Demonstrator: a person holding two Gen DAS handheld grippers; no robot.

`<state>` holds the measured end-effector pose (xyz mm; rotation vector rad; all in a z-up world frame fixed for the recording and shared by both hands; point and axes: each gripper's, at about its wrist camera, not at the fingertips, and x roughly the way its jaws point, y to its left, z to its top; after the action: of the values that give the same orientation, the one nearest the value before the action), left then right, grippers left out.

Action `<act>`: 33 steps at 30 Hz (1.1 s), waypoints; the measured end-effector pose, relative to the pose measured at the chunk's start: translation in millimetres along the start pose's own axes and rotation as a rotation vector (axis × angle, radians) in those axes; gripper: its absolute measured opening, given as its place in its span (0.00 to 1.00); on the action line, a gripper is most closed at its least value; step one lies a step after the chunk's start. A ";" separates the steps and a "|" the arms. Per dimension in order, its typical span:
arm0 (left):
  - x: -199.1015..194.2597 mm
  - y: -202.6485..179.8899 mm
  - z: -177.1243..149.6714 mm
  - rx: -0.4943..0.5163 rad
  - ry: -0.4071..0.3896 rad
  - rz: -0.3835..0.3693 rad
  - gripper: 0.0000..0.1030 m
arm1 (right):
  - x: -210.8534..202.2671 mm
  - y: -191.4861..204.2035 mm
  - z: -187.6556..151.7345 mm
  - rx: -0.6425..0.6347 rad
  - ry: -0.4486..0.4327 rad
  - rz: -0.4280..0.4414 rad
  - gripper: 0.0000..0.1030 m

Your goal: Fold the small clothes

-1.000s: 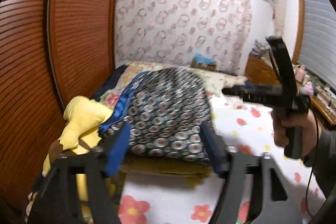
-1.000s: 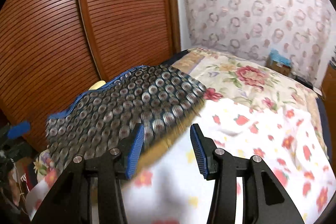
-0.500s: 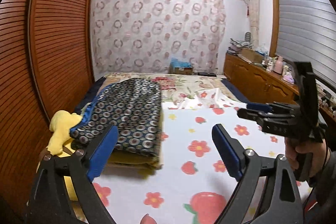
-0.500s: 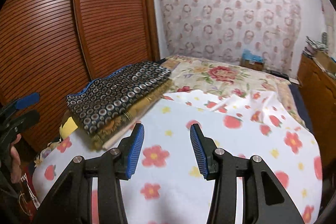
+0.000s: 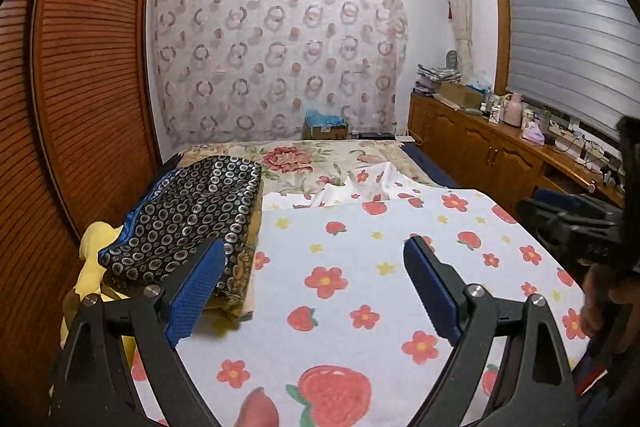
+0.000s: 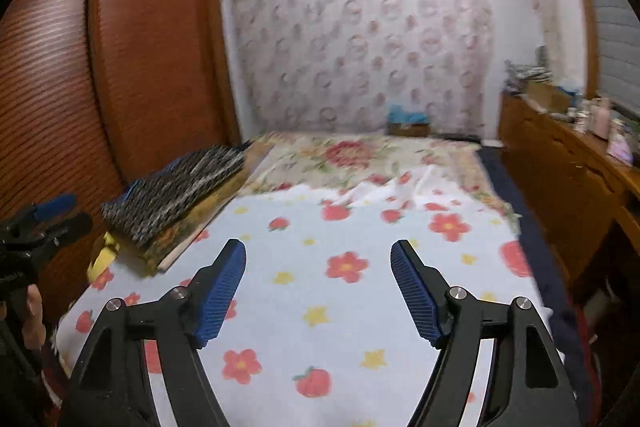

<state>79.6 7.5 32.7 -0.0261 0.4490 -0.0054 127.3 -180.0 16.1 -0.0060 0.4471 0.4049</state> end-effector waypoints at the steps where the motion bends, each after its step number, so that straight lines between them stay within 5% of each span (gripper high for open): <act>1: -0.7 -1.2 1.6 0.001 -0.003 0.001 0.88 | -7.5 -0.4 -0.2 0.010 -0.015 -0.010 0.74; 10: -16.9 -16.2 16.1 -0.016 -0.064 0.011 0.89 | -41.5 16.3 -13.2 0.025 -0.111 -0.092 0.74; 33: -18.1 -23.3 18.2 0.006 -0.073 0.010 0.89 | -49.2 22.2 -26.1 0.047 -0.123 -0.113 0.74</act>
<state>71.3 -15.2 57.5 -0.0182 0.3760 0.0040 67.3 -180.7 15.1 0.0386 0.3333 0.2818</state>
